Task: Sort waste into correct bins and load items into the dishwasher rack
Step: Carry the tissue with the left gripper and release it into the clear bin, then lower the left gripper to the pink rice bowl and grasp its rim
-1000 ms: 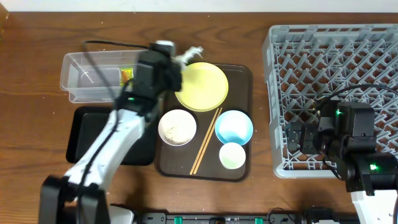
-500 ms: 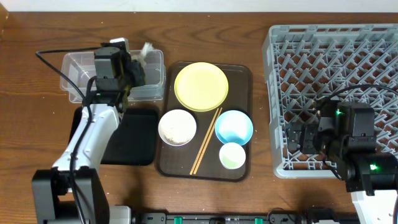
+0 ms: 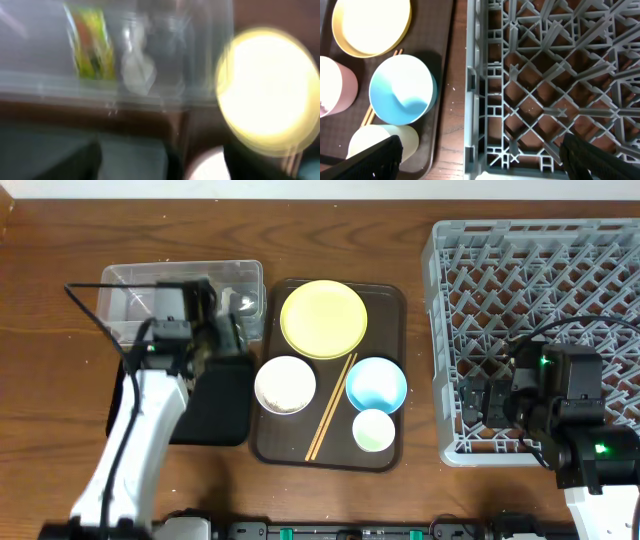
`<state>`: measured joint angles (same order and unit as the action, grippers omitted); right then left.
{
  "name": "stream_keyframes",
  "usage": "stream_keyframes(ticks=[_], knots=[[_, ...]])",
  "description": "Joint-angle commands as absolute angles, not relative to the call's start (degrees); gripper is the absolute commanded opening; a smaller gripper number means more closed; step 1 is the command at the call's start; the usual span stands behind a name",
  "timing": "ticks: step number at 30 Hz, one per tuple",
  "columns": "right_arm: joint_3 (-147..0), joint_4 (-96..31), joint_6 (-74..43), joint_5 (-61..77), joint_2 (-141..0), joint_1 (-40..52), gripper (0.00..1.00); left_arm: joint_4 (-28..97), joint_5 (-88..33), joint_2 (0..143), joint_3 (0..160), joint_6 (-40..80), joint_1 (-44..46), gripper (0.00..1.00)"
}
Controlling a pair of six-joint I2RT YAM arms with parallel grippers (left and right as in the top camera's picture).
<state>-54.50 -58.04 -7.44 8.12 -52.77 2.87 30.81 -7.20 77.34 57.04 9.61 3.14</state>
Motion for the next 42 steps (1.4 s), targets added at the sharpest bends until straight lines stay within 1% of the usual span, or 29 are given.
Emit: stream_keyframes(ticks=[1,3,6,8,9,10,12,16,23,27,30,37,41,42], knots=[[-55.5,-58.6,-8.1,8.4,-52.6,3.4,0.99,39.1,-7.0,71.1,57.7,15.0,7.1,0.84],[-55.5,-58.9,-8.1,8.4,-52.6,3.4,0.99,43.8,-7.1,67.5,57.7,15.6,9.5,0.85],[-55.5,-59.0,-8.1,8.4,-52.6,3.4,0.99,47.2,-8.8,63.3,57.7,15.6,12.2,0.86],[-55.5,-59.0,-8.1,8.4,-52.6,3.4,0.99,47.1,-12.6,61.2,57.7,15.5,13.5,0.85],[-55.5,-59.0,-8.1,8.4,-52.6,3.4,0.99,46.7,-13.5,60.7,57.7,15.6,14.1,0.83],[-55.5,-59.0,-8.1,8.4,-52.6,3.4,0.99,46.4,-13.9,60.5,57.7,15.6,14.9,0.81],[-55.5,-59.0,-8.1,8.4,-52.6,3.4,0.99,46.0,-13.7,61.0,57.7,16.3,16.4,0.8],[-55.5,-59.0,-8.1,8.4,-52.6,3.4,0.99,45.8,-13.7,65.2,58.2,17.0,19.6,0.8],[-55.5,-58.9,-8.1,8.4,-52.6,3.4,0.99,46.4,-12.4,78.6,64.5,15.3,26.6,0.8],[-55.5,-58.9,-8.1,8.4,-52.6,3.4,0.99,44.7,-10.7,86.0,65.1,15.3,29.8,0.79],[-55.5,-58.9,-8.1,8.4,-52.6,3.4,0.99,44.7,-9.0,90.5,65.1,15.3,31.3,0.75],[-55.5,-58.9,-8.1,8.4,-52.6,3.4,0.99,43.2,-8.9,98.3,65.1,15.3,32.2,0.51],[-55.5,-58.9,-8.1,8.4,-52.6,3.4,0.99,42.3,-7.6,100.9,65.0,15.3,32.2,0.49],[-55.5,-58.9,-8.1,8.4,-52.6,3.4,0.99,42.1,-7.7,101.5,64.9,15.3,32.2,0.47]])
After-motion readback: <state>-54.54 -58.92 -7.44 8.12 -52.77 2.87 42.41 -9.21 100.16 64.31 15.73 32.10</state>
